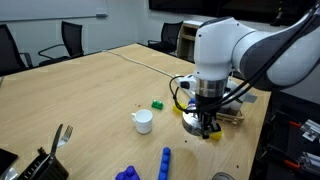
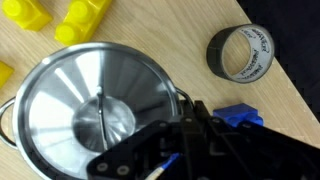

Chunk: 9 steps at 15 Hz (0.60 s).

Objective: Move the silver pot closer to the white cup

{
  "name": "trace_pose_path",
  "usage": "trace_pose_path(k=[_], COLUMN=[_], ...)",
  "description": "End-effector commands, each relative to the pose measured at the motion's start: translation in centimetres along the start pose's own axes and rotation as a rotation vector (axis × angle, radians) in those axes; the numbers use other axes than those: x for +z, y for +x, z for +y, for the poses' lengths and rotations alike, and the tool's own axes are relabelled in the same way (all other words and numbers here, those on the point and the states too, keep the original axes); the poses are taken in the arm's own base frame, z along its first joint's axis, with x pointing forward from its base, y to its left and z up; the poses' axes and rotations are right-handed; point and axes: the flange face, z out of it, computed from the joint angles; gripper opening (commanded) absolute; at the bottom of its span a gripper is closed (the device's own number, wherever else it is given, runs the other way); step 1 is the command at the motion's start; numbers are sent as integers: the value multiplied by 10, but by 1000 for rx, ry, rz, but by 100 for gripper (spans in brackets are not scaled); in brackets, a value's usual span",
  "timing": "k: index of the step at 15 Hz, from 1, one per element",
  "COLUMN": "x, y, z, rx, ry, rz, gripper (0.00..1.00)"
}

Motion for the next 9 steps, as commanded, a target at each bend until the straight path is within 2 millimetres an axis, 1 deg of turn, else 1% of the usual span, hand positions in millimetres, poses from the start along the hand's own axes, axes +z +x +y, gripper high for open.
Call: trace_pose_path(k=[1, 3, 9], x=[-5, -3, 13], y=[13, 20, 36], z=[9, 12, 21], rx=[-122, -189, -373], ry=[10, 5, -52], rz=[-40, -60, -82], gripper=[2, 2, 2])
